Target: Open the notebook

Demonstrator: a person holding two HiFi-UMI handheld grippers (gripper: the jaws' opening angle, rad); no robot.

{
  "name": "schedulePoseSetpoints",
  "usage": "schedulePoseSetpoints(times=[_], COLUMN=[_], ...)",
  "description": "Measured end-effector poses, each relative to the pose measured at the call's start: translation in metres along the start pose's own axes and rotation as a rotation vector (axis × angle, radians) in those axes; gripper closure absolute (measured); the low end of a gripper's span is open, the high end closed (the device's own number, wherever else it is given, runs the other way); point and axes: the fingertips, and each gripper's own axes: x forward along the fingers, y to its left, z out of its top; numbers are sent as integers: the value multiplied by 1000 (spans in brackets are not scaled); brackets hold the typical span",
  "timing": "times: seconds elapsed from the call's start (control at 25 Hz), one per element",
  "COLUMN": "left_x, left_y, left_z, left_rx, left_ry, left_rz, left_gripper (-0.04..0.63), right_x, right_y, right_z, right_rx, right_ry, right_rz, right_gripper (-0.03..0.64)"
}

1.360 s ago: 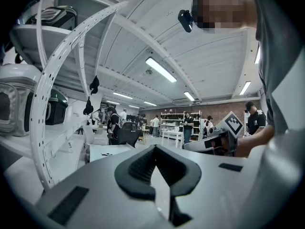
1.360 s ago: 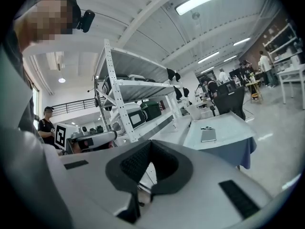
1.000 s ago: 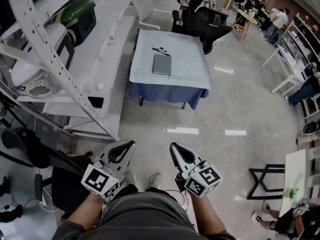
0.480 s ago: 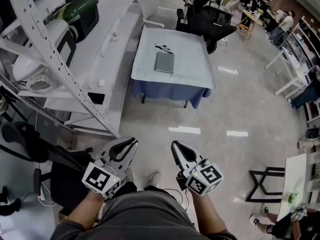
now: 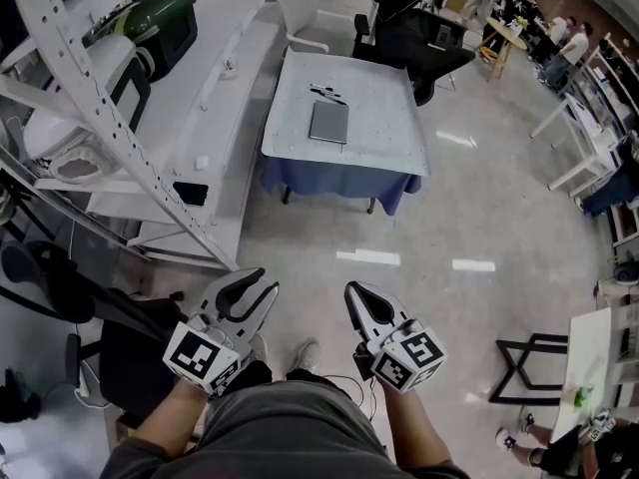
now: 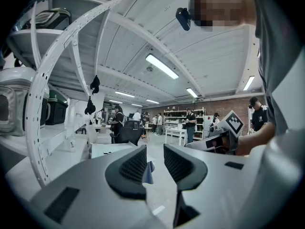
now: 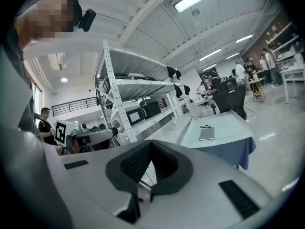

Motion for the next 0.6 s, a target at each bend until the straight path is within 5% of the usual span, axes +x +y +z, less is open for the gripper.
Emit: schedulePoseSetpoints(times=[0.6], left_x=[31], left_y=[-10], left_z=[-9], left_rx=[-18], left_ry=[38], left_rz=[18], left_gripper=[410], right_x=[-7], right_y=[-37], right_z=[4], right_rx=[0], right_ry=[5], right_rz=[-1], right_gripper=[614])
